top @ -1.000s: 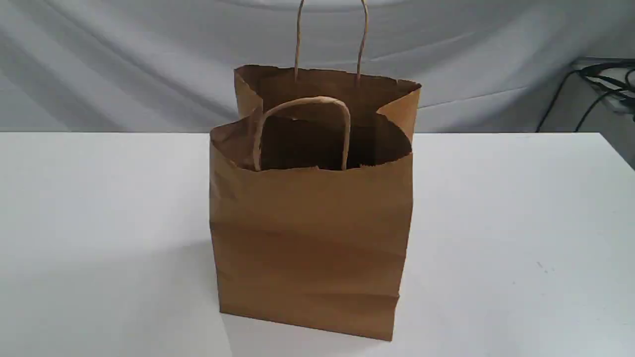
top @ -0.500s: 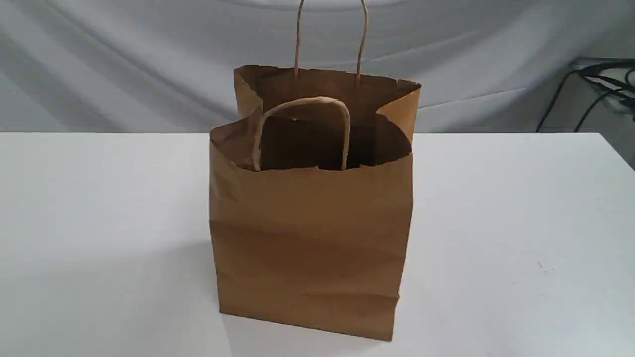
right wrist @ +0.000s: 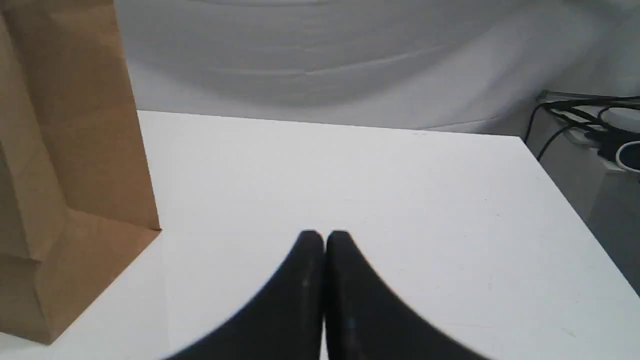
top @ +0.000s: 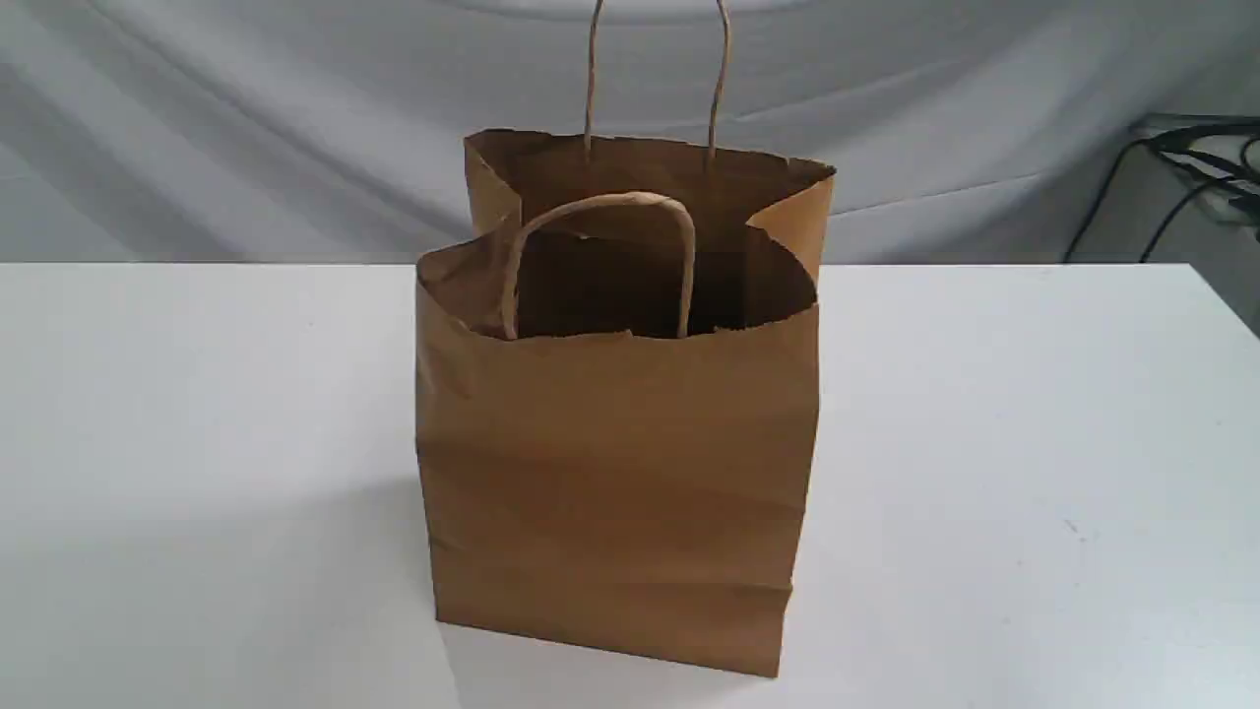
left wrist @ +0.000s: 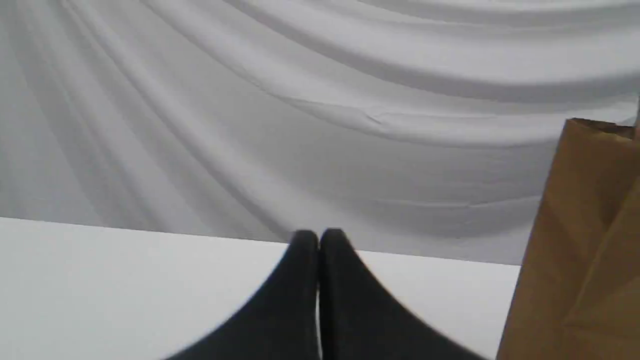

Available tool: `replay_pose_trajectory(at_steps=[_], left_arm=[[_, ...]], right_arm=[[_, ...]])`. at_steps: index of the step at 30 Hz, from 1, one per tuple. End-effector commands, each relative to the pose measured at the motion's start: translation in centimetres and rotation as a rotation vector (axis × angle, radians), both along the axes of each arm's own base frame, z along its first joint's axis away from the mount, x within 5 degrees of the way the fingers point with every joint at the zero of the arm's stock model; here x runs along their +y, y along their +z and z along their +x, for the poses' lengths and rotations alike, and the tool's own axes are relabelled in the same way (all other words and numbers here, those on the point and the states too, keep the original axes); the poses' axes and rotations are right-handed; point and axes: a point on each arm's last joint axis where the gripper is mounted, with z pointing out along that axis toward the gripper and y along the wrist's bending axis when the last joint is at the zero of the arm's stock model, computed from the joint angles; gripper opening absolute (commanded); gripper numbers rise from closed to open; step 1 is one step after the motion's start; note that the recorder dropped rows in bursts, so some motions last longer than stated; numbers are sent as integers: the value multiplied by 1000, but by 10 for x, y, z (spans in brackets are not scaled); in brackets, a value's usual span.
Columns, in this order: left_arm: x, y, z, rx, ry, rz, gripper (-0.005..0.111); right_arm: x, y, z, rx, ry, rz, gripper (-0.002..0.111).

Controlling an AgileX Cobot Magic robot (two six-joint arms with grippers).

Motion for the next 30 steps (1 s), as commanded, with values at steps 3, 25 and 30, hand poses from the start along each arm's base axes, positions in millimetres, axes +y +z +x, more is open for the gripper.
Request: replay_pose_trajectory(at_steps=[3,25,30], left_arm=[[-3,0,-1,-13,-30,-42,0],[1,51,-13,-145,20,-39,0],[1,36,-8,-100,15,-71,0]], right_arm=[[-1,0,0,-12,-11,0,0],[-1,0,0,-12,-11,0,0],[-1,0,0,-12,-11,0,0]])
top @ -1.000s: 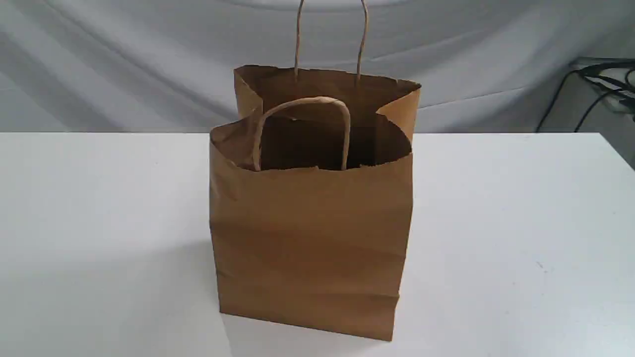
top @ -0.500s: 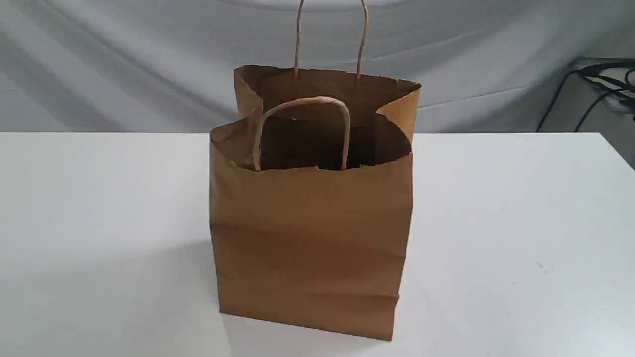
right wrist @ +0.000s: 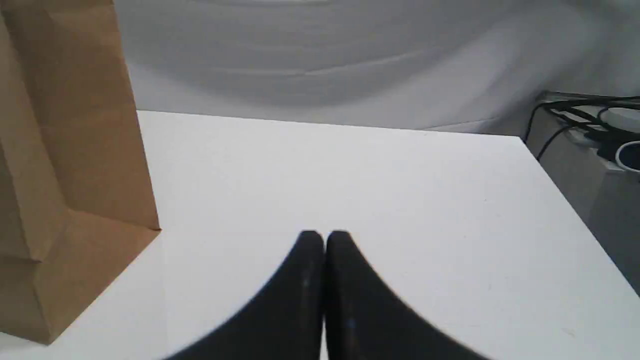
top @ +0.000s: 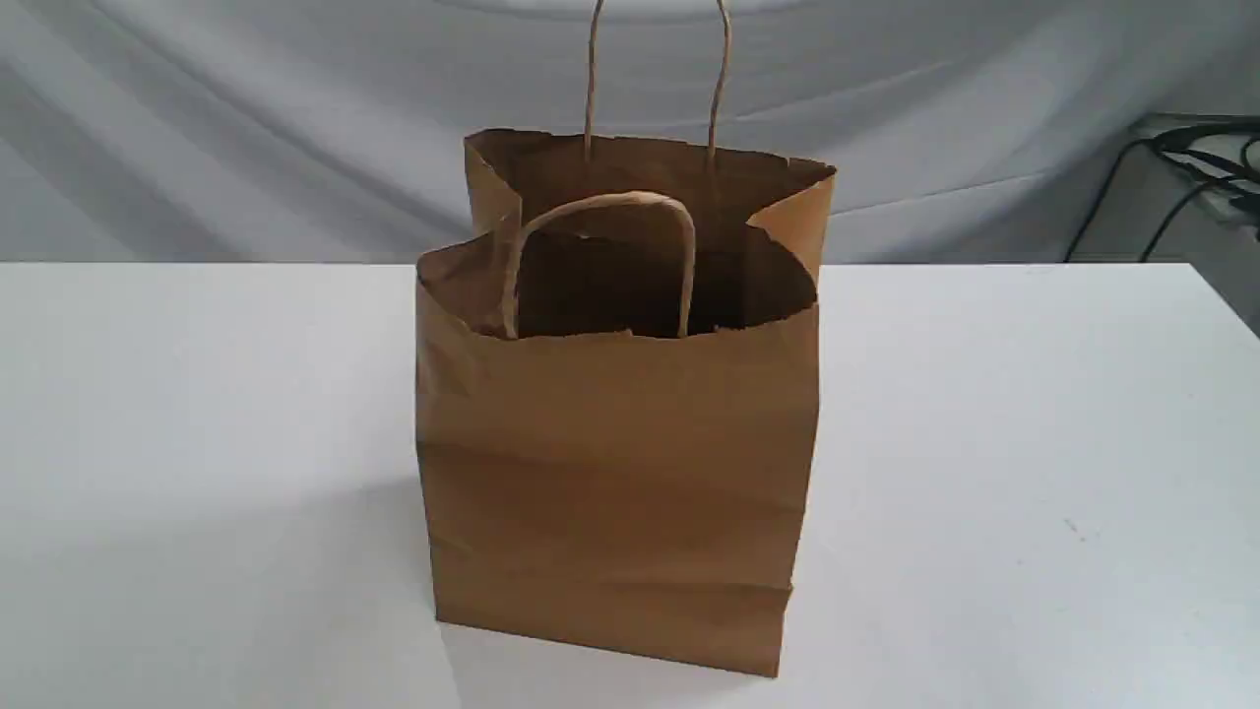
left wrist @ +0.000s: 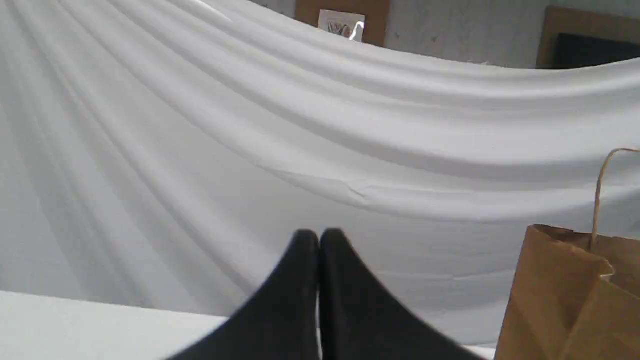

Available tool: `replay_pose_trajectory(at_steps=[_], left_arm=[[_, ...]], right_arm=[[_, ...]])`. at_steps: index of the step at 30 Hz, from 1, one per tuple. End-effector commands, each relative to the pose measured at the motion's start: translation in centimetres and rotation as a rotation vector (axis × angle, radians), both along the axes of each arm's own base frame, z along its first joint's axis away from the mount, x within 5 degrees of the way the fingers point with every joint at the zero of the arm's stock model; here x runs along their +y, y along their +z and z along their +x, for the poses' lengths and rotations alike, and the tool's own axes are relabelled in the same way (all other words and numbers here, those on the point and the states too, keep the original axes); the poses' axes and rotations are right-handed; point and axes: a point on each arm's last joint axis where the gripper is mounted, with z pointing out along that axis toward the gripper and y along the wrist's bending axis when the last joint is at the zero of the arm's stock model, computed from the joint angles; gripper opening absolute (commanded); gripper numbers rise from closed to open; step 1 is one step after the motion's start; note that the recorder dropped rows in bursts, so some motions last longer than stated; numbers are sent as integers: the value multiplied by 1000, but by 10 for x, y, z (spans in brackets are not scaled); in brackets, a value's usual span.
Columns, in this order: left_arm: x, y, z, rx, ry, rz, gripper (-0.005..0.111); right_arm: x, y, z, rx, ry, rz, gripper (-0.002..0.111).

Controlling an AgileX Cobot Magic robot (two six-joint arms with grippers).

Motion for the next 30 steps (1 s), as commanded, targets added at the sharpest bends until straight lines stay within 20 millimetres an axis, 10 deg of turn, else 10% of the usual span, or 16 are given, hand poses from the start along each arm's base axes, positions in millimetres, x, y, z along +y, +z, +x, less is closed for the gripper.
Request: replay_pose_trajectory(at_steps=[1,30], left_arm=[[2,-10,2,21,8,-73,0],[13,-11,1,89,147,15,0]], right_arm=[[-1,0,0,-12,-11,0,0],[-1,0,0,-13,-11,4,0]])
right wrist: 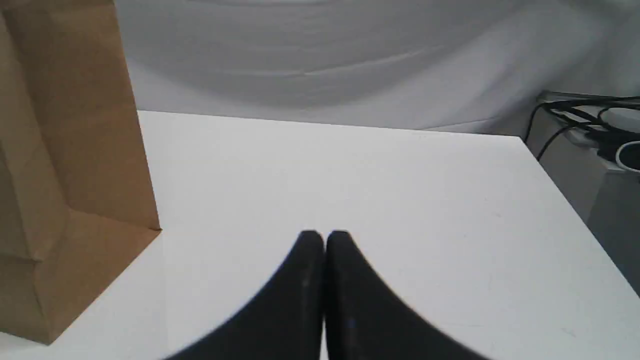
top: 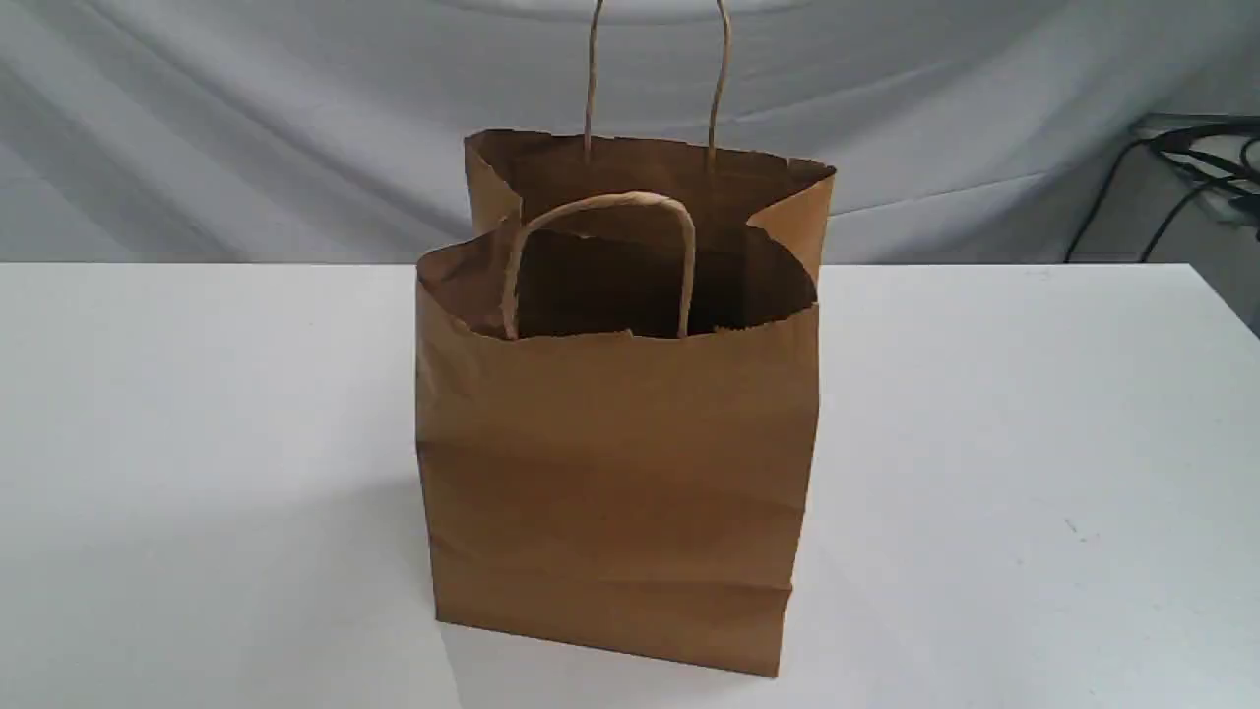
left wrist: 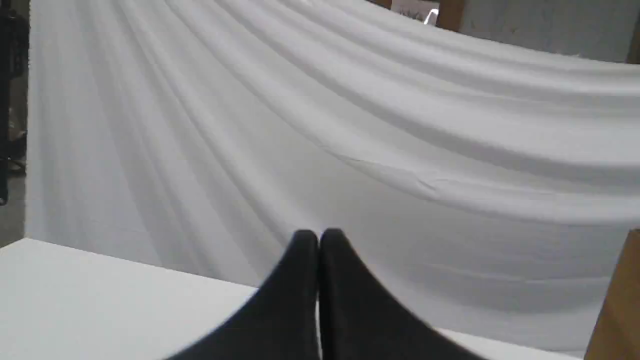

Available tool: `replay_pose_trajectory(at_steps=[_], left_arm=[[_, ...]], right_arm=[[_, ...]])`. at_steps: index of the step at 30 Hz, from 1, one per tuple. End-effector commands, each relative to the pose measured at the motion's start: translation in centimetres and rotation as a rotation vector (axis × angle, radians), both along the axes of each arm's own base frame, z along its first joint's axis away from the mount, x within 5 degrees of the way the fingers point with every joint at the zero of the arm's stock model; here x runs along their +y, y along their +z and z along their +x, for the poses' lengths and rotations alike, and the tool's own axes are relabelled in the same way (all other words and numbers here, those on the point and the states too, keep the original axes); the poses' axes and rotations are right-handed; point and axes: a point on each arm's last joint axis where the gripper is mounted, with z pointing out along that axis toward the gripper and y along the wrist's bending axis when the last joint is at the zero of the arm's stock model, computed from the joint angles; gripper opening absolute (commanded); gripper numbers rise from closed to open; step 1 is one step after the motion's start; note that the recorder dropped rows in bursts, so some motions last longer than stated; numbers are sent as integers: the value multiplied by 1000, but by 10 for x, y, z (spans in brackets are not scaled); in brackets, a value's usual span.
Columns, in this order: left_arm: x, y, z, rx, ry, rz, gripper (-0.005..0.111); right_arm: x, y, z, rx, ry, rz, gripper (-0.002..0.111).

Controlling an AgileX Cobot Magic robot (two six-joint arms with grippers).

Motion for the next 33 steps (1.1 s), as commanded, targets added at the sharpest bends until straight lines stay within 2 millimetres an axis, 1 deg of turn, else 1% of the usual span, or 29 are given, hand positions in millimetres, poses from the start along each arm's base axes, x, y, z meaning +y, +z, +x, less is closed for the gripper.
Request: replay_pose_trajectory(at_steps=[1,6,9,14,15,17,21,33], left_arm=[[1,-5,0,41,15,45,0],[-2,-22,4,106,-14,100,0],[-3,-29,6,126,-24,126,0],[-2,-44,8,159,-24,121,0],[-2,-43,8,146,-22,114,0],[-2,-46,8,178,-31,97,0],[-2,-44,8,162,-25,122,0],[-2,-44,8,161,-25,113,0]], right_arm=[[-1,0,0,-13,-11,4,0],[-1,0,0,-13,-11,4,0],[-1,0,0,-13,-11,4,0],[-1,0,0,-13,-11,4,0],[-1,0,0,-13,-11,4,0],[-1,0,0,-13,-11,4,0],[-1,0,0,-12,-11,2,0],[-1,0,0,-12,-11,2,0]])
